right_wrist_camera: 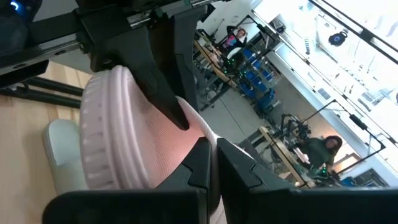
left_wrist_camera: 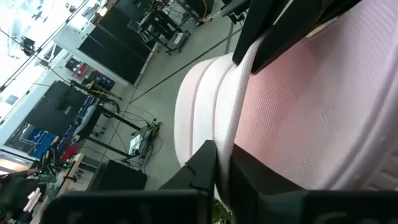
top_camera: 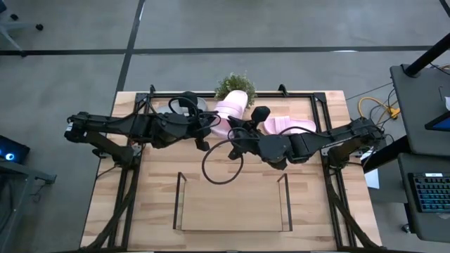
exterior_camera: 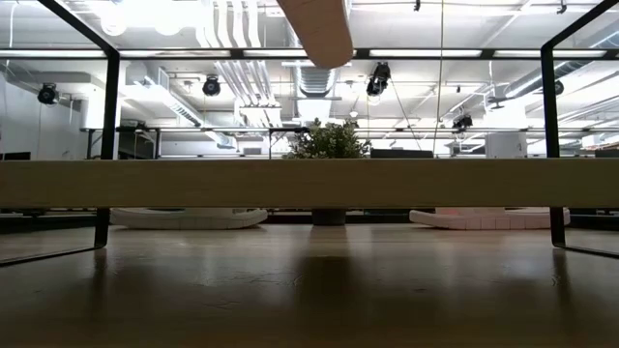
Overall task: Pick and place slides into the shelf
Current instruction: Put the top pink slide on the shelf
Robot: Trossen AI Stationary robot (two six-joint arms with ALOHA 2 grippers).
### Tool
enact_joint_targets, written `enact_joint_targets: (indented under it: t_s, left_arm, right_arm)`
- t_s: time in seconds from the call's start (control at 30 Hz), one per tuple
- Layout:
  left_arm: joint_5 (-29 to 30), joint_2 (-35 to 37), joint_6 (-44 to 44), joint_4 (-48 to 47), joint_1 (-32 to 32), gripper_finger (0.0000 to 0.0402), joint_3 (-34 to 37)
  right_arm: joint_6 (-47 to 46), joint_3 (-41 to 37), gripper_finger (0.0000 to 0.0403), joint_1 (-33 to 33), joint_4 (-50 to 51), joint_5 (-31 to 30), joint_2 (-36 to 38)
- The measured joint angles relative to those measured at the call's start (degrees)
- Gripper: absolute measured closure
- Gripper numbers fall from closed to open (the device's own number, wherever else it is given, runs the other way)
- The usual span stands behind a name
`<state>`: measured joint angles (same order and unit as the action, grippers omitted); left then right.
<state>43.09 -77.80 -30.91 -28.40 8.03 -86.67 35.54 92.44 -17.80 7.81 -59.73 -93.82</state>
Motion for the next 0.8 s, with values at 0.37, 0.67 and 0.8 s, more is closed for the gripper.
enact_joint_targets:
  t_s: [0.37, 0.67, 0.8]
  left_arm:
    - [0.9, 0.0, -0.1, 0.4, 0.0, 0.0400, 0.0]
    - [4.4, 1.5, -0.1, -1.0, 0.3, 0.0401, 0.1]
    - [6.4, 2.3, -0.1, -0.9, 2.1, 0.0401, 0.1]
  right_arm:
    - [2.3, 0.0, 0.0376, -0.3, -0.8, 0.0, 0.4]
    - [6.8, 0.1, 0.0296, -2.0, -4.0, -7.1, 4.2]
    - [5.3, 0.1, 0.0269, -2.3, -4.6, -11.6, 6.8]
